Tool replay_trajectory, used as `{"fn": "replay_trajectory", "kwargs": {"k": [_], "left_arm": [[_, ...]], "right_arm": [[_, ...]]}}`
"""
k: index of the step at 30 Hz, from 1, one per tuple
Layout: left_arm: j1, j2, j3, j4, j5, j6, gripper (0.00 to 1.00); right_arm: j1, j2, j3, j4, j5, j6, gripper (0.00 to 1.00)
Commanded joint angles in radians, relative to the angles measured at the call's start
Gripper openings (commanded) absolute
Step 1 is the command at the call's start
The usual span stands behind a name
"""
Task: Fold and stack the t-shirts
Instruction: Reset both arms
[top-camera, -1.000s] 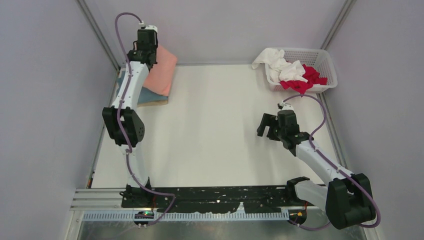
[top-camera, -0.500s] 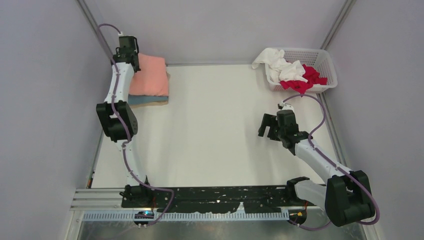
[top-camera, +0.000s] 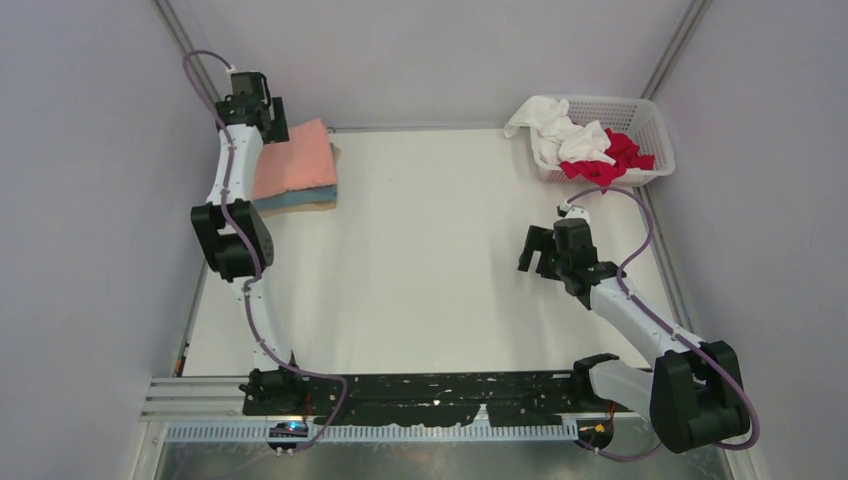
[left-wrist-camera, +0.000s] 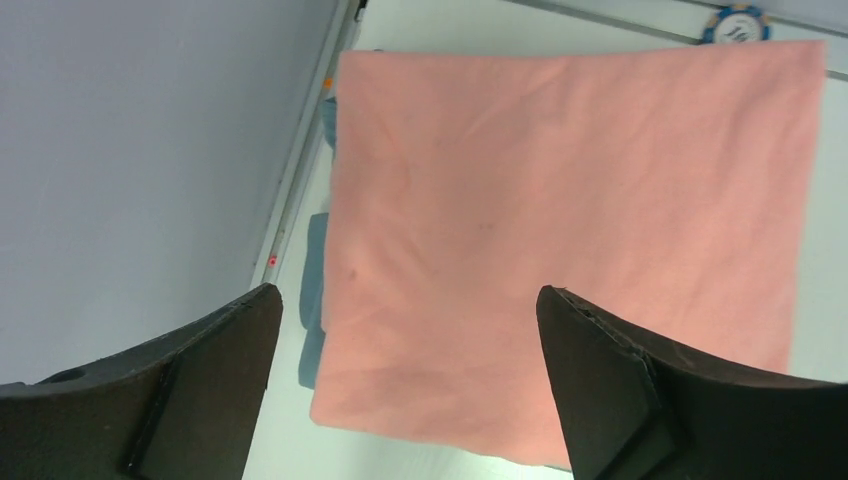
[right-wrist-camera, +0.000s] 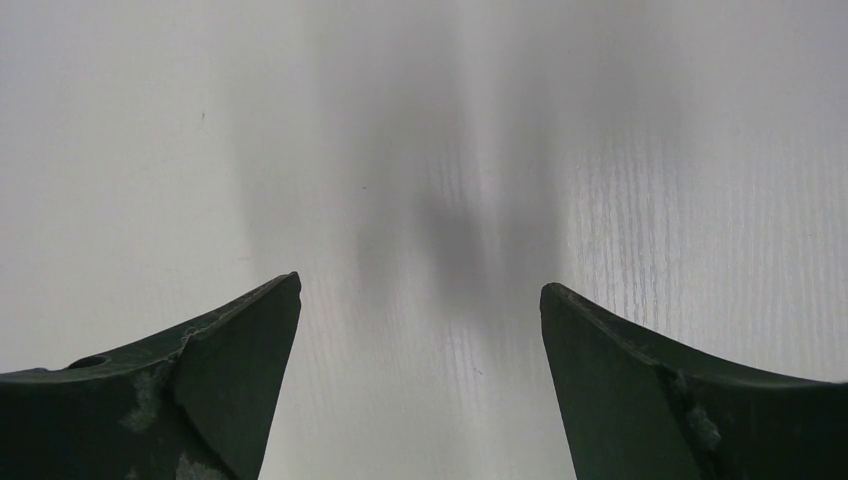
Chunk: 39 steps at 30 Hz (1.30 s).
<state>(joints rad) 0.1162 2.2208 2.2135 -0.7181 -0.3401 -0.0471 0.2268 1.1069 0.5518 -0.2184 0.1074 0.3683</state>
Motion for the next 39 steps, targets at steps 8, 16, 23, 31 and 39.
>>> {"fn": "replay_trajectory", "kwargs": {"k": [8, 16, 23, 31, 39], "left_arm": [[0.006, -0.131, -0.118, 0.181, 0.33, -0.069, 1.0], [0.007, -0.045, -0.075, 0.085, 0.423, -0.08, 1.0], [-0.006, -0.234, -0.286, 0.208, 0.503, -0.18, 1.0], [-0.198, -0.701, -0.847, 0.411, 0.285, -0.325, 1.0], [-0.529, -1.143, -1.39, 0.573, 0.137, -0.463, 1.0]], "right_arm": [[-0.004, -0.003, 0.038, 0.007, 0.017, -0.009, 0.95], [-0.004, -0.001, 0.037, 0.014, 0.0, -0.008, 0.95], [-0.004, 0.006, 0.044, 0.038, 0.024, 0.015, 0.95], [-0.003, -0.077, -0.015, 0.203, 0.028, 0.094, 0.95], [-0.004, -0.316, -0.126, 0.251, 0.125, 0.103, 0.95]]}}
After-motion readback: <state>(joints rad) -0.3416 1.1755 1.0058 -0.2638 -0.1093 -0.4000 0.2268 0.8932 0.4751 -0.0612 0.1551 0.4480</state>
